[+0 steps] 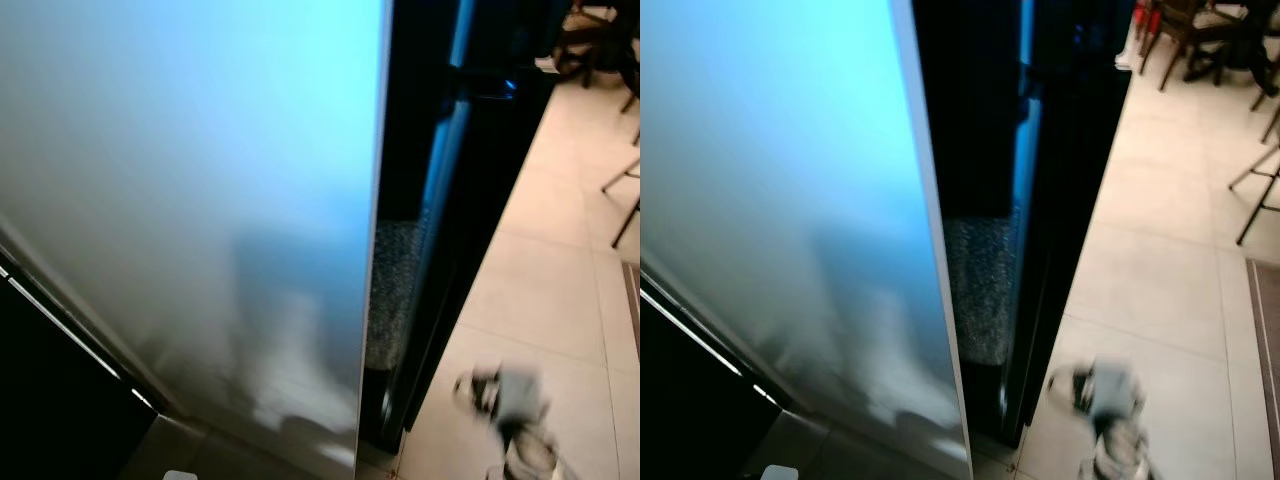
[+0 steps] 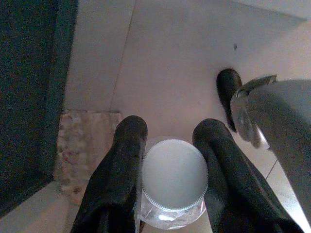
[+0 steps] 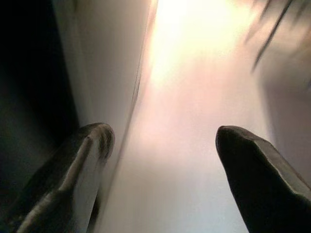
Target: Restocking fridge
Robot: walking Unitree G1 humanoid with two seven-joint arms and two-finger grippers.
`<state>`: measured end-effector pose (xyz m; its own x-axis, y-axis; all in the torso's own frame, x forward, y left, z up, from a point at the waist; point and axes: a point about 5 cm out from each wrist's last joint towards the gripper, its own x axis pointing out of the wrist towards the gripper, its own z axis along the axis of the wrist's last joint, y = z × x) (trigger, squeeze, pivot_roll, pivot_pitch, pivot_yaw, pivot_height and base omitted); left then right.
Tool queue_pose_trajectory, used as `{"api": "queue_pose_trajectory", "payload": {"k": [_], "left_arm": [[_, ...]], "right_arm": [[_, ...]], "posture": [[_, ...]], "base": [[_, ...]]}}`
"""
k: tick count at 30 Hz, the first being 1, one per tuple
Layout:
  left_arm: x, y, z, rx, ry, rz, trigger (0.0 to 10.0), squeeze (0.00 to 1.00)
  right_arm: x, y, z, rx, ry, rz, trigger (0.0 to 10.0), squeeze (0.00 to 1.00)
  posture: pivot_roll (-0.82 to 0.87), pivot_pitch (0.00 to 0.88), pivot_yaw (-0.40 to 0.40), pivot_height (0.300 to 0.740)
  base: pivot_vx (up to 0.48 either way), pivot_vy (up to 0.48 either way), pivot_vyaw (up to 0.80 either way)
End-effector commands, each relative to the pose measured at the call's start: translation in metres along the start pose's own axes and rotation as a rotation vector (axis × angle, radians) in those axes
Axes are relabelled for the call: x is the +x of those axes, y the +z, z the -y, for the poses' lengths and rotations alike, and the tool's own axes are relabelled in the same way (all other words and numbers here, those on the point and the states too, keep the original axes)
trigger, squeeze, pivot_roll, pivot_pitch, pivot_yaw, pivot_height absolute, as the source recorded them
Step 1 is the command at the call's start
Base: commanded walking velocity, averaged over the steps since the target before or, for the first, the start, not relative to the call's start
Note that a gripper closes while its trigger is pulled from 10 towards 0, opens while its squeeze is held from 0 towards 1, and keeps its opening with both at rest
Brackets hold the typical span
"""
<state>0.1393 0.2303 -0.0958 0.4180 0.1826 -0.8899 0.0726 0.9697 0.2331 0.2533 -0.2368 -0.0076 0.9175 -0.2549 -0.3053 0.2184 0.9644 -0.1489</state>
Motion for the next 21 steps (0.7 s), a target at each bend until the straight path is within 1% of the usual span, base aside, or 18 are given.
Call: {"api": "queue_pose_trajectory", "payload": {"k": [1, 4, 6, 7, 8, 9, 12, 13, 14, 15, 16, 17, 19, 20, 21], "left_arm": [[-0.001, -0.008, -0.002, -0.001, 0.006, -0.026, 10.0, 0.0], [-0.001, -0.008, -0.001, -0.005, 0.007, -0.025, 10.0, 0.0], [-0.001, -0.008, -0.001, -0.008, 0.008, -0.025, 10.0, 0.0], [-0.001, -0.009, -0.001, -0.01, 0.009, -0.026, 10.0, 0.0], [-0.001, -0.009, -0.001, -0.01, 0.009, -0.026, 10.0, 0.0], [-0.001, -0.009, -0.002, -0.009, 0.01, -0.027, 10.0, 0.0], [-0.001, -0.009, -0.002, -0.009, 0.011, -0.029, 10.0, 0.0], [-0.001, -0.009, -0.002, -0.007, 0.011, -0.029, 10.0, 0.0], [-0.001, -0.009, -0.002, -0.007, 0.011, -0.029, 10.0, 0.0], [-0.001, -0.009, -0.002, -0.006, 0.011, -0.03, 10.0, 0.0], [-0.001, -0.009, -0.002, -0.003, 0.011, -0.03, 10.0, 0.0], [-0.001, -0.01, -0.002, -0.002, 0.011, -0.03, 10.0, 0.0], [-0.001, -0.01, -0.002, 0.0, 0.012, -0.031, 10.0, 0.0], [-0.001, -0.01, -0.002, 0.003, 0.012, -0.031, 10.0, 0.0], [-0.001, -0.01, -0.002, 0.003, 0.012, -0.031, 10.0, 0.0]], "right_arm": [[-0.015, -0.023, -0.01, 0.021, 0.027, -0.064, 10.0, 0.0], [-0.014, -0.013, -0.009, 0.004, 0.042, 0.015, 10.0, 0.0], [-0.017, -0.009, -0.007, 0.014, 0.045, 0.068, 10.0, 0.0], [-0.022, -0.007, -0.007, 0.013, 0.061, 0.108, 10.0, 0.0], [-0.022, -0.007, -0.007, 0.013, 0.061, 0.108, 10.0, 0.0], [-0.026, -0.007, -0.007, 0.014, 0.086, 0.131, 10.0, 0.0], [-0.033, -0.008, -0.009, 0.014, 0.15, 0.151, 10.0, 0.0], [-0.037, -0.009, -0.01, 0.01, 0.195, 0.156, 10.0, 0.0], [-0.037, -0.009, -0.01, 0.01, 0.195, 0.156, 10.0, 0.0], [-0.04, -0.009, -0.01, 0.008, 0.224, 0.158, 10.0, 0.0], [-0.046, -0.009, -0.013, 0.033, 0.3, 0.158, 10.0, 0.0], [-0.048, -0.008, -0.014, 0.04, 0.319, 0.162, 10.0, 0.0], [-0.052, 0.0, -0.015, 0.062, 0.363, 0.192, 10.0, 0.0], [-0.054, 0.007, -0.018, 0.068, 0.397, 0.219, 10.0, 0.0], [-0.054, 0.011, -0.019, 0.062, 0.4, 0.237, 10.0, 0.0]], "posture": [[-0.06, 0.0, 0.04, 0.74], [-0.06, 0.0, 0.029, 0.74], [-0.06, 0.0, 0.024, 0.74], [-0.06, 0.0, 0.02, 0.74], [-0.06, 0.0, 0.02, 0.74], [-0.06, 0.0, 0.018, 0.74], [-0.07, 0.0, 0.016, 0.74], [-0.07, 0.0, 0.016, 0.74], [-0.07, 0.0, 0.016, 0.74], [-0.07, 0.0, 0.016, 0.74], [-0.07, 0.0, 0.014, 0.74], [-0.07, 0.0, 0.013, 0.74], [-0.07, 0.0, 0.01, 0.74], [-0.08, 0.0, 0.012, 0.74], [-0.08, 0.0, 0.011, 0.74]], "base": [[0.0, 0.0, 0.0], [0.0, 0.0, 0.0], [0.0, 0.0, 0.0], [0.0, 0.0, 0.0], [0.0, 0.0, 0.0], [0.0, 0.0, 0.0], [0.0, 0.0, 0.0], [0.0, 0.0, 0.0], [0.0, 0.0, 0.0], [0.0, 0.0, 0.0], [0.0, 0.0, 0.0], [0.0, 0.0, 0.0], [0.0, 0.0, 0.0], [0.0, 0.0, 0.0], [0.0, 0.0, 0.0]]}}
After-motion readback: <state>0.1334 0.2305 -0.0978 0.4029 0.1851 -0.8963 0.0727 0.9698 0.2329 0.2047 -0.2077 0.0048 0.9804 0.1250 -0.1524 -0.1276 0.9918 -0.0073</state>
